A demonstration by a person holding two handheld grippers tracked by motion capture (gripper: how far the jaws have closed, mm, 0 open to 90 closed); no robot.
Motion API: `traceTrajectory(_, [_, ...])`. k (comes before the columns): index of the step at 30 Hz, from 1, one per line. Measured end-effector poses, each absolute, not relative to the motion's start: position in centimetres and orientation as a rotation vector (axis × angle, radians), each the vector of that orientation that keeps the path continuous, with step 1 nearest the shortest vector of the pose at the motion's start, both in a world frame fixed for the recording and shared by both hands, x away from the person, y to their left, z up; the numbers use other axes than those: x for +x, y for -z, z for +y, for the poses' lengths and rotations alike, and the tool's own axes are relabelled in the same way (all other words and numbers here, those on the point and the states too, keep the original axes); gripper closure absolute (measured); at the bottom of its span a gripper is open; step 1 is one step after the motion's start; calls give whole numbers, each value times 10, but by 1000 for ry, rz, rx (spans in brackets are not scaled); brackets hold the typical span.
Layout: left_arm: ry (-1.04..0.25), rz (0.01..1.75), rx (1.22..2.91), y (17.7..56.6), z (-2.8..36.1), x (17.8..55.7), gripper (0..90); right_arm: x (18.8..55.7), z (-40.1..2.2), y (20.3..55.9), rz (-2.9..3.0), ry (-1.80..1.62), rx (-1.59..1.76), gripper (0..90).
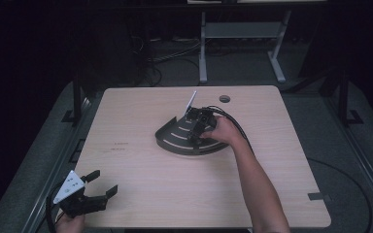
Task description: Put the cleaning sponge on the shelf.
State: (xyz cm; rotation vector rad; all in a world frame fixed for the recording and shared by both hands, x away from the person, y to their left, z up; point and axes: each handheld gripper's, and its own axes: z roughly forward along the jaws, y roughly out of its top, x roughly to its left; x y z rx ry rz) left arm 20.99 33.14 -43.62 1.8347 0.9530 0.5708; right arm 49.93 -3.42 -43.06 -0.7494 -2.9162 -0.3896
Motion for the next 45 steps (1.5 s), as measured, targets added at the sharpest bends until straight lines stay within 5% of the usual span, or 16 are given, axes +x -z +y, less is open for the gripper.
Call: traceTrajectory(45, [-559, 958, 1839, 438, 330, 208, 133, 472, -69, 387, -2941, 553, -738, 187])
